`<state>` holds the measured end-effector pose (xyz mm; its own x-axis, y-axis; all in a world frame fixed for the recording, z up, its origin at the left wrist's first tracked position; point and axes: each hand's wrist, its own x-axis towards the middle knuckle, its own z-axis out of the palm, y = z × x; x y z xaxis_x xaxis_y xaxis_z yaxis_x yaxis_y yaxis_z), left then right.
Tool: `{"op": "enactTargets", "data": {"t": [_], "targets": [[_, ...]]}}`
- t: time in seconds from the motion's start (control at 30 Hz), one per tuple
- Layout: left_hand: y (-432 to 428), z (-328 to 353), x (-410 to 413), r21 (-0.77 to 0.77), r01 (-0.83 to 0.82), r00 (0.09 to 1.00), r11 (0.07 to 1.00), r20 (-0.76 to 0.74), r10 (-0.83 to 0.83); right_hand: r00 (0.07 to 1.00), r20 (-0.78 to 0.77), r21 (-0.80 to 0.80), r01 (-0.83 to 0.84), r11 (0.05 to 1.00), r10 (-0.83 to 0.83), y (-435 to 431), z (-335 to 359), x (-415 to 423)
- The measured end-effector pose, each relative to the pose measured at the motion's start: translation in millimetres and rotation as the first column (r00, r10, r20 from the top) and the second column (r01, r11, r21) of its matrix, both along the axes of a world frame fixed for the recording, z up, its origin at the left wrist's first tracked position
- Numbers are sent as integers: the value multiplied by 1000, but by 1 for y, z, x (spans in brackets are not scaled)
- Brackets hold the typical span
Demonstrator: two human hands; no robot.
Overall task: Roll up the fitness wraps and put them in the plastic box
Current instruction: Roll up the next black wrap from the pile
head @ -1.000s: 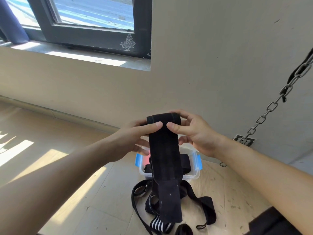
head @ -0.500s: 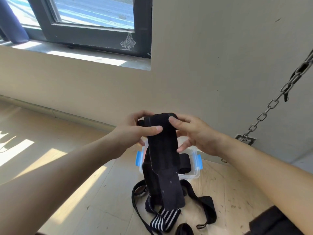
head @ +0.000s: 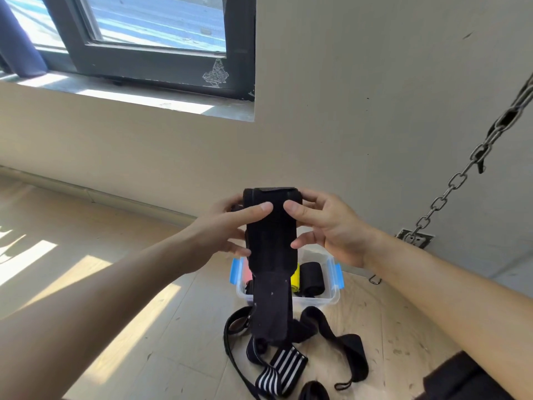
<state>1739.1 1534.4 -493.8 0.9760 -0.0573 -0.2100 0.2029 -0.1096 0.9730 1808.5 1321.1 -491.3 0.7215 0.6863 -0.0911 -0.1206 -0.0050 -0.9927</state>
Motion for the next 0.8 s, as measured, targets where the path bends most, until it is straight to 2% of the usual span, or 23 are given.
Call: {"op": "enactTargets", "data": {"t": [0.1, 0.3, 0.47, 0.6, 0.67, 0.8], "targets": [[-3, 0, -2, -10, 38, 999, 999, -14, -38, 999, 46, 15, 19, 1000, -19, 0, -2, 0], [-2, 0, -1, -23, -27, 1000, 999, -6, 27, 995, 102, -15, -9, 1000, 10, -2, -7, -1], [-4, -2, 0, -67, -42, 999, 997, 14, 43, 997, 67, -104, -17, 994, 24, -4, -1, 4], [-6, -3, 2, -98, -71, 995, 993, 60, 78, 990, 27, -208, -132, 969, 141, -6, 2, 6], [-6, -3, 3, -111, -80, 992, 991, 89, 90, 989, 3, -211, -147, 966, 151, -6, 2, 5], [-5, -5, 2, -98, -60, 988, 993, 133, 73, 996, 39, -163, -75, 984, 83, -3, 0, 3]]}}
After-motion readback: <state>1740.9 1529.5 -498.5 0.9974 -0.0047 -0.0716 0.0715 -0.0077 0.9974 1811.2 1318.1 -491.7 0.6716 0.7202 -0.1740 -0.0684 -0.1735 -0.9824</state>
